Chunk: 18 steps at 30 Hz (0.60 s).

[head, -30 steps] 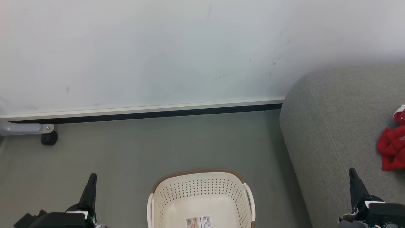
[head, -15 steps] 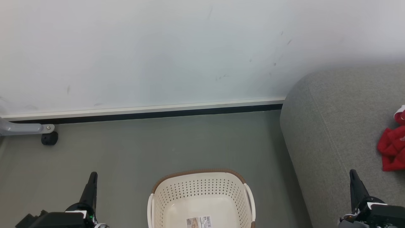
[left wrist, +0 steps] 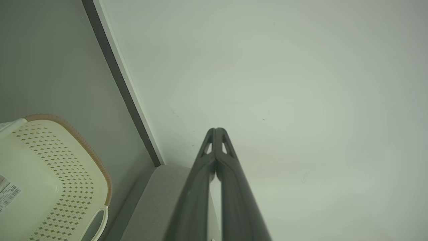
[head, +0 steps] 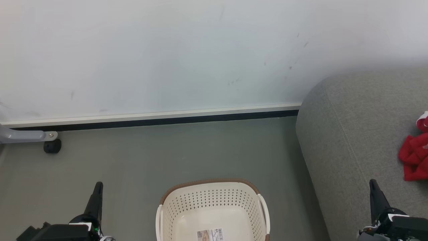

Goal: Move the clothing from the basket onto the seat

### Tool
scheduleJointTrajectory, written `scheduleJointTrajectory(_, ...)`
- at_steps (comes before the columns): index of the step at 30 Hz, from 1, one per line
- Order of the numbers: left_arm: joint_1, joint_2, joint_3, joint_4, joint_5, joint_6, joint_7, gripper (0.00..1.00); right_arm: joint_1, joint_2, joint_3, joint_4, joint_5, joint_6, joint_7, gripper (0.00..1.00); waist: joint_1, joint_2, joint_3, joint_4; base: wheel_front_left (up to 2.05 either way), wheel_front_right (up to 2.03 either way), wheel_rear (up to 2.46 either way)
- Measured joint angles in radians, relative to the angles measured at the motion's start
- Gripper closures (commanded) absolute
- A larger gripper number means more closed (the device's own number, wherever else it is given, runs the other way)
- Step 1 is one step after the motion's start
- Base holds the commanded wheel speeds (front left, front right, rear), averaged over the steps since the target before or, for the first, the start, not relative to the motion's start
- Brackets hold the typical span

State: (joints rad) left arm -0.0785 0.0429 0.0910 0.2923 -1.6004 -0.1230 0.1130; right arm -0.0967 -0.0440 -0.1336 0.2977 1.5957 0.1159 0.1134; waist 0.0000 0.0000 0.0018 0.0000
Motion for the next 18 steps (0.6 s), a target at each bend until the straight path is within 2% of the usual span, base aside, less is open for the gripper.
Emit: scheduleJointTrajectory(18, 0.000, 0.000, 0.000, 0.000, 0.000, 0.000, 0.000, 1.00, 0.000, 0.000, 0.000, 0.000, 0.000, 0.000, 0.000, 1.00, 0.0000, 0.0000, 0.000, 0.000, 0.00, 0.00, 0.00)
